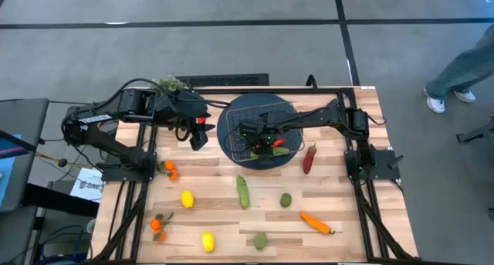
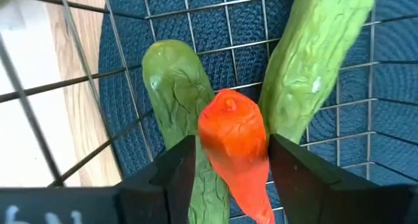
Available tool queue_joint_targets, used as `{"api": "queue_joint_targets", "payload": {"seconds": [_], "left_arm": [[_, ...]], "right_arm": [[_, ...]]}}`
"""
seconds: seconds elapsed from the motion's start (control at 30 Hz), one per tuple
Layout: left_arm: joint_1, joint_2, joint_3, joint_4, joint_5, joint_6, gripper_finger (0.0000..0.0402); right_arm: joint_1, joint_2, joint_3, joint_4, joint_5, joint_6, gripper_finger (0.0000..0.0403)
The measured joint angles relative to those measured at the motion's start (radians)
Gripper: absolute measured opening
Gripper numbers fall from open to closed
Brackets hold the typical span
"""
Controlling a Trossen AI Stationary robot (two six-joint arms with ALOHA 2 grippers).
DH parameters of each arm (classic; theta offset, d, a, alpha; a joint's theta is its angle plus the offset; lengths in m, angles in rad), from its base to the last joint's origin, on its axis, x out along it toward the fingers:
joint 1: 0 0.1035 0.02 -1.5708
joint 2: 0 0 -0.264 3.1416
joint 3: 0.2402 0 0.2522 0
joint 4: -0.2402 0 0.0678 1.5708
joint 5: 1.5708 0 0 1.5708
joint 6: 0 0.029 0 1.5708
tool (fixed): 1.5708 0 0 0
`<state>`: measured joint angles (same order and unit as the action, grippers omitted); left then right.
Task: Build produce basket
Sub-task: Put the carrot into the wire basket, then put the orange chili pepper into the wire basket
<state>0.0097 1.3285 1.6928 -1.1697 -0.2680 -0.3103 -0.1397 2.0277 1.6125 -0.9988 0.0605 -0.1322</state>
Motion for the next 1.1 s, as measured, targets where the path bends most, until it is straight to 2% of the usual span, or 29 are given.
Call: {"api": "queue_joint_targets", "payload": {"seconds": [0.17, 0.33, 0.57, 0.6, 0.83, 1.1], "left_arm": [[0.000, 0.000, 0.000, 0.000, 0.000, 0.001, 0.0181], [0.000, 0.000, 0.000, -0.002, 0.000, 0.008, 0.0181], [0.000, 0.000, 0.000, -0.002, 0.000, 0.035, 0.0181], [0.000, 0.000, 0.000, -0.002, 0.000, 0.038, 0.0181], [0.000, 0.000, 0.000, -0.008, 0.023, 0.075, 0.0181], [0.000, 0.000, 0.000, -0.015, 0.036, 0.118, 0.0181]], "right_arm": [[0.002, 0.000, 0.100, -0.074, 0.020, 0.000, 0.0203], [0.003, 0.000, 0.275, -0.191, 0.020, 0.037, 0.0182], [0.007, 0.000, 0.539, -0.565, 0.075, 0.281, 0.0164], [0.012, -0.003, 0.560, -0.577, 0.087, 0.322, 0.0164], [0.096, -0.171, 0.534, -0.567, 0.060, 0.570, 0.0164], [0.347, -0.371, 0.383, -0.573, 0.074, 0.966, 0.0162]]}}
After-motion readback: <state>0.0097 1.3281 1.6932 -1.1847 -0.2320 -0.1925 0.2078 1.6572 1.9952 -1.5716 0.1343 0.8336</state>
